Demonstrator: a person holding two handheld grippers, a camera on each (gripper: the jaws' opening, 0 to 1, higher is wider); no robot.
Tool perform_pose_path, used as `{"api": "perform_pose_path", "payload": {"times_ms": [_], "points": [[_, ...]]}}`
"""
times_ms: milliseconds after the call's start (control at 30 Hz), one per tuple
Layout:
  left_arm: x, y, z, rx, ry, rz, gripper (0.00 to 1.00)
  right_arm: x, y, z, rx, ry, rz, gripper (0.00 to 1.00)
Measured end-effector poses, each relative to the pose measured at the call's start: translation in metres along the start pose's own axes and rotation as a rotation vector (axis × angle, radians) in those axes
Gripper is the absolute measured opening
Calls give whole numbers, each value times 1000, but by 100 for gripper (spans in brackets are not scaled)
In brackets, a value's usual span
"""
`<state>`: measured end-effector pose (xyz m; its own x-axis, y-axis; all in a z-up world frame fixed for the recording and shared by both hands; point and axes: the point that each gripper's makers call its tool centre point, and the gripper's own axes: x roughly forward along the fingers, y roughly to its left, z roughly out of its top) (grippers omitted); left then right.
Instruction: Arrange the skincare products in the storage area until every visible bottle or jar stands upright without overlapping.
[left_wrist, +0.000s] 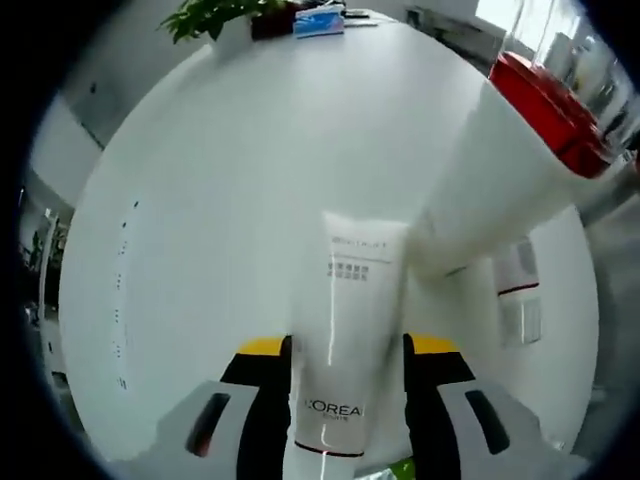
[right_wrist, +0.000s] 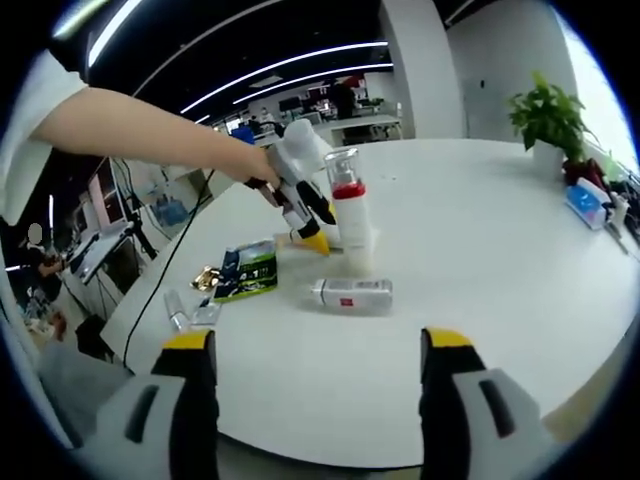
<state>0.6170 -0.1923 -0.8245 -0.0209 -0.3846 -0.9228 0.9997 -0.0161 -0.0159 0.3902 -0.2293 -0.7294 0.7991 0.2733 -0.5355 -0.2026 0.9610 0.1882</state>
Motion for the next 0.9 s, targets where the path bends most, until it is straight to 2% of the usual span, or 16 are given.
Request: {"api": "perform_pose_path", "payload": {"times_ms": [33,67,200,433,700,900], "points": [[0,3,1,21,-7,12,37,0,0,0,1,0,0,84],[-1,4,1,8,-6,14,32,0,0,0,2,1,-1,84],[0,4,1,2,-4,27,30,0,-1,-1,4,3,-2,83],[-7,14,-9,-76,3,82,30,0,-1,0,4,0,-1,83],[-35,20,-18,-188,-58,139,30,0,0,1,-6,-8,5,83],[-67,33,-11,-266,-169,237,29,0,3,3,-11,-11,13,83]]}}
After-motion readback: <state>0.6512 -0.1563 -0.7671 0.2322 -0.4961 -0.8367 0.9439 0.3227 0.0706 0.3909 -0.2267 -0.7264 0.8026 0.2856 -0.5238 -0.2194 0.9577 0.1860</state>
